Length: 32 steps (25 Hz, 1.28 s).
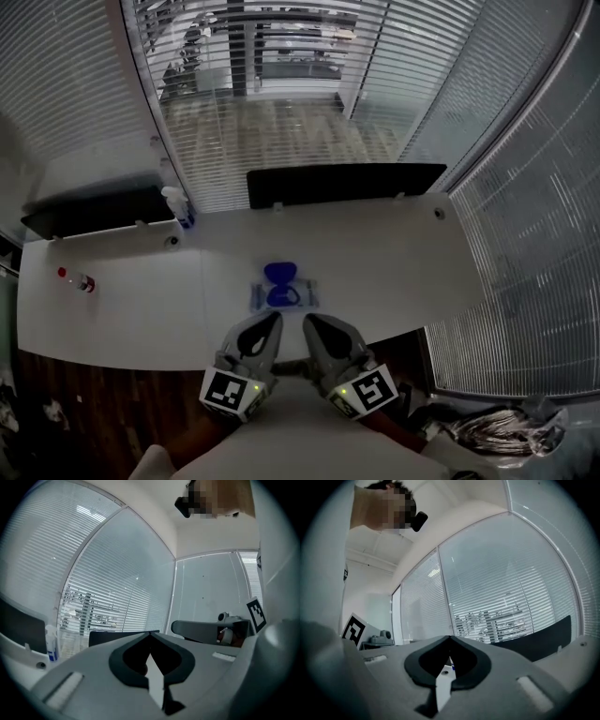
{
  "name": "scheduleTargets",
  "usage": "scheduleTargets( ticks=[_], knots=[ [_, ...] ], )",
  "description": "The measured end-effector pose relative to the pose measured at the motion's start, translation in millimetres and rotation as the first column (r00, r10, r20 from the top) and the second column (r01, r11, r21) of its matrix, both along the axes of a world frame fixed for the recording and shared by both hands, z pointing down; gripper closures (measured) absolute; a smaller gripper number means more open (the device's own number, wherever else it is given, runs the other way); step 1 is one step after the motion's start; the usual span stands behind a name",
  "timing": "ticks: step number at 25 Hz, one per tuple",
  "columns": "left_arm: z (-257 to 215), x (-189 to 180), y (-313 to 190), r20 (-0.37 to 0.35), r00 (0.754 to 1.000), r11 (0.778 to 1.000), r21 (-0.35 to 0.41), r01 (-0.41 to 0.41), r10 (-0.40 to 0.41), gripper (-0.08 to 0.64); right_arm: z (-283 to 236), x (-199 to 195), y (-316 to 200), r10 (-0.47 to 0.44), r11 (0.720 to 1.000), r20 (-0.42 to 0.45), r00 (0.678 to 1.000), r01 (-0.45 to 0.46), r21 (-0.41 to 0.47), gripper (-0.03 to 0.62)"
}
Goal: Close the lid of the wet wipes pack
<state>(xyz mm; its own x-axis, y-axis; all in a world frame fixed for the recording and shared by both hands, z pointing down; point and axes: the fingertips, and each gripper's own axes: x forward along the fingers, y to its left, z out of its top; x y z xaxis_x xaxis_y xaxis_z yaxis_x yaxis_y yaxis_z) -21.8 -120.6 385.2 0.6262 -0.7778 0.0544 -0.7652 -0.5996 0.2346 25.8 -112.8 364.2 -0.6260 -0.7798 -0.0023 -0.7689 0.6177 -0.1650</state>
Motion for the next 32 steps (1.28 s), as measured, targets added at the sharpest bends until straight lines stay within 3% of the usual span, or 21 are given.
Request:
scheduleTargets(
  ticks=[9, 13, 20, 26, 32],
  knots=[
    [26.1, -2.4, -23.8, -0.013, 1.0, 0.996, -0.084, -0.004, 0.003, 0.557, 35.9, -3.2, -18.1, -0.023, 0.997, -0.067, 0.997, 0.018, -0.079, 0.592],
    [56.0, -4.1, -24.4, 0.029, 1.0, 0.99, -0.142, 0.005, -0.001, 0.557, 57.1, -0.2, -24.7, -0.036, 0.989, -0.091, 0.995, 0.022, -0.146, 0.592],
    [101.0, -3.9, -44.9, 0.085, 0.996, 0.976, -0.217, 0.031, -0.013, 0.557, 97.7, 1.1, -53.8, -0.109, 0.985, -0.204, 0.973, 0.078, -0.154, 0.592],
    [138.5, -7.9, -62.2, 0.147, 0.989, 0.966, -0.252, 0.053, -0.016, 0.557, 124.5, -11.7, -74.8, -0.156, 0.974, -0.227, 0.961, 0.112, -0.196, 0.592],
    [189.5, -14.5, -79.8, 0.191, 0.981, 0.942, -0.325, 0.081, -0.018, 0.557, 167.2, -9.4, -101.7, -0.192, 0.966, -0.302, 0.934, 0.125, -0.226, 0.592]
  ],
)
